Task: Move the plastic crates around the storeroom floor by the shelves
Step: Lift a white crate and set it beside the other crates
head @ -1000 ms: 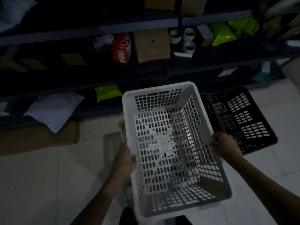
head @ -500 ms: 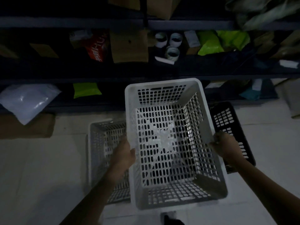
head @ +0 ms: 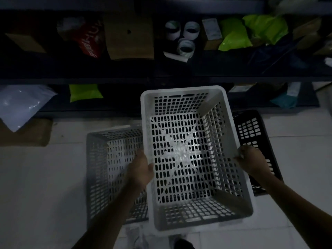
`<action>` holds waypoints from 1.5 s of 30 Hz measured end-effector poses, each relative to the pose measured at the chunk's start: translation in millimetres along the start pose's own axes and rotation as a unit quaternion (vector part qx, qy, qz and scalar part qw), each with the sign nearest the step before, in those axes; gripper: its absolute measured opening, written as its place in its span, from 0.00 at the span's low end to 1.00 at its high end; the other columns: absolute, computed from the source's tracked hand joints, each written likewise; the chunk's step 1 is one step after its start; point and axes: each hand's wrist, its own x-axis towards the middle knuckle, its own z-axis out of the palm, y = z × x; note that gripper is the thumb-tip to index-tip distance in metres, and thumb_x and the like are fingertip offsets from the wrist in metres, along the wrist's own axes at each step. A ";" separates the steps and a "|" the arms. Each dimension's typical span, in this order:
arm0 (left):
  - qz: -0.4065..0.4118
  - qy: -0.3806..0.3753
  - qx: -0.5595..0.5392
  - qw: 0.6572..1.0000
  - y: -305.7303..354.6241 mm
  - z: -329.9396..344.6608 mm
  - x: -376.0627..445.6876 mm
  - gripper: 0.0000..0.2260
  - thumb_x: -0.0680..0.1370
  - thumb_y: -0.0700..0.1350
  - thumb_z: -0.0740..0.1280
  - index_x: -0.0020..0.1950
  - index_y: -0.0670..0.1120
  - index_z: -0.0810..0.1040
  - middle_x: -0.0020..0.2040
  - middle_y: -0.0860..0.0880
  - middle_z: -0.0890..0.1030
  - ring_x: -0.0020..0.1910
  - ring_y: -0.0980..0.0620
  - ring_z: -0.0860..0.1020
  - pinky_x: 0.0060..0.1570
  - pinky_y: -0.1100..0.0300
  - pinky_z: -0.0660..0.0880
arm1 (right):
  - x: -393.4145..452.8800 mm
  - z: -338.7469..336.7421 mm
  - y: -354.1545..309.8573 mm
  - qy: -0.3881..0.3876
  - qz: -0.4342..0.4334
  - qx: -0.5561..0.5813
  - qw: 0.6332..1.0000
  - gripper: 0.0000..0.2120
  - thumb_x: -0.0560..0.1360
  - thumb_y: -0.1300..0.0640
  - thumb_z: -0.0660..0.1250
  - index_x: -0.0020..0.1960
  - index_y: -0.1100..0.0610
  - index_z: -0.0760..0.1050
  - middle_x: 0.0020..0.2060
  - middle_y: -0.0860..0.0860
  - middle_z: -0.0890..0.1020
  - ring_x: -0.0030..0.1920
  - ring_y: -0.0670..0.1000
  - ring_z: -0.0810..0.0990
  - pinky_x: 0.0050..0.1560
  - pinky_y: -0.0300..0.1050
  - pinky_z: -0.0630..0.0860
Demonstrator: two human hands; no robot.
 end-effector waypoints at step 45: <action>0.107 0.092 0.093 0.986 -10.5 -19.5 -35.3 0.15 0.81 0.52 0.56 0.64 0.46 0.68 0.47 0.48 0.77 0.35 0.56 0.73 0.31 0.62 0.68 | -58.4 -5.9 -87.8 0.026 -0.087 0.091 0.992 0.27 0.75 0.61 0.66 0.72 0.54 0.61 0.64 0.59 0.75 0.50 0.55 0.78 0.44 0.44 0.76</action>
